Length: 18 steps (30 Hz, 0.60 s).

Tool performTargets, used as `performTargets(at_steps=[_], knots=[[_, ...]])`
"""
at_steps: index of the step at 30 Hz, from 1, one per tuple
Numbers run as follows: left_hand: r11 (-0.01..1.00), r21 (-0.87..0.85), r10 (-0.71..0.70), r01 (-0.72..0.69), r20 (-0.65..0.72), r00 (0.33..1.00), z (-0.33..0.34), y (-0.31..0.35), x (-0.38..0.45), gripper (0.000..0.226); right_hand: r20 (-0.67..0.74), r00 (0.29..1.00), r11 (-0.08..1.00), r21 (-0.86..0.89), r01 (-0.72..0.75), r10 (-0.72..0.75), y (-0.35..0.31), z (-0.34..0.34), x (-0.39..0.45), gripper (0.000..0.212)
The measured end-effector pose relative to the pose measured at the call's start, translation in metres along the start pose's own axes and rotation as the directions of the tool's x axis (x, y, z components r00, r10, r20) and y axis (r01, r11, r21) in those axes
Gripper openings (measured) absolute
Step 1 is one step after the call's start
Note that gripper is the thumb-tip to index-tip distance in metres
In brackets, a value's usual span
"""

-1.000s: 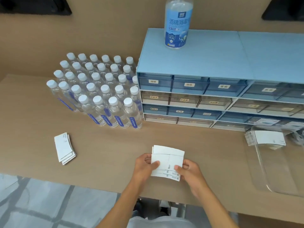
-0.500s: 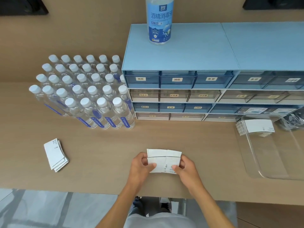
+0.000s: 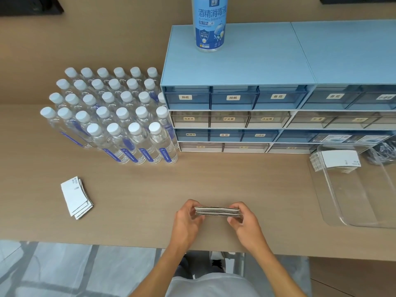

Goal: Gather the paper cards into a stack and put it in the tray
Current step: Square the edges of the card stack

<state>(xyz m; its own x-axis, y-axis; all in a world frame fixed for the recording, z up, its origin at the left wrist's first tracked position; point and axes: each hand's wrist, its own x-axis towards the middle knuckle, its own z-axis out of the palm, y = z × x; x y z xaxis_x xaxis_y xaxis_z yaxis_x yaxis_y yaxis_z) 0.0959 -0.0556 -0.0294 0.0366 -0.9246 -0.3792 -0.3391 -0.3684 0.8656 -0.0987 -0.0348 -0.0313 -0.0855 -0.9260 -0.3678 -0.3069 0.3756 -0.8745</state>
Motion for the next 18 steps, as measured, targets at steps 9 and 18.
performTargets(at_steps=[9, 18], knots=[[0.999, 0.019, 0.028, -0.028, -0.002, 1.0, 0.006, -0.004, -0.004, 0.039, 0.026, 0.999, 1.0, 0.022, 0.02, -0.021, 0.002, 0.007, -0.003, 0.033], [0.992, 0.031, 0.124, -0.125, 0.028, 0.992, 0.023, 0.001, -0.012, 0.036, -0.077, 0.996, 0.983, 0.182, -0.023, 0.038, -0.005, 0.025, -0.004, 0.018]])
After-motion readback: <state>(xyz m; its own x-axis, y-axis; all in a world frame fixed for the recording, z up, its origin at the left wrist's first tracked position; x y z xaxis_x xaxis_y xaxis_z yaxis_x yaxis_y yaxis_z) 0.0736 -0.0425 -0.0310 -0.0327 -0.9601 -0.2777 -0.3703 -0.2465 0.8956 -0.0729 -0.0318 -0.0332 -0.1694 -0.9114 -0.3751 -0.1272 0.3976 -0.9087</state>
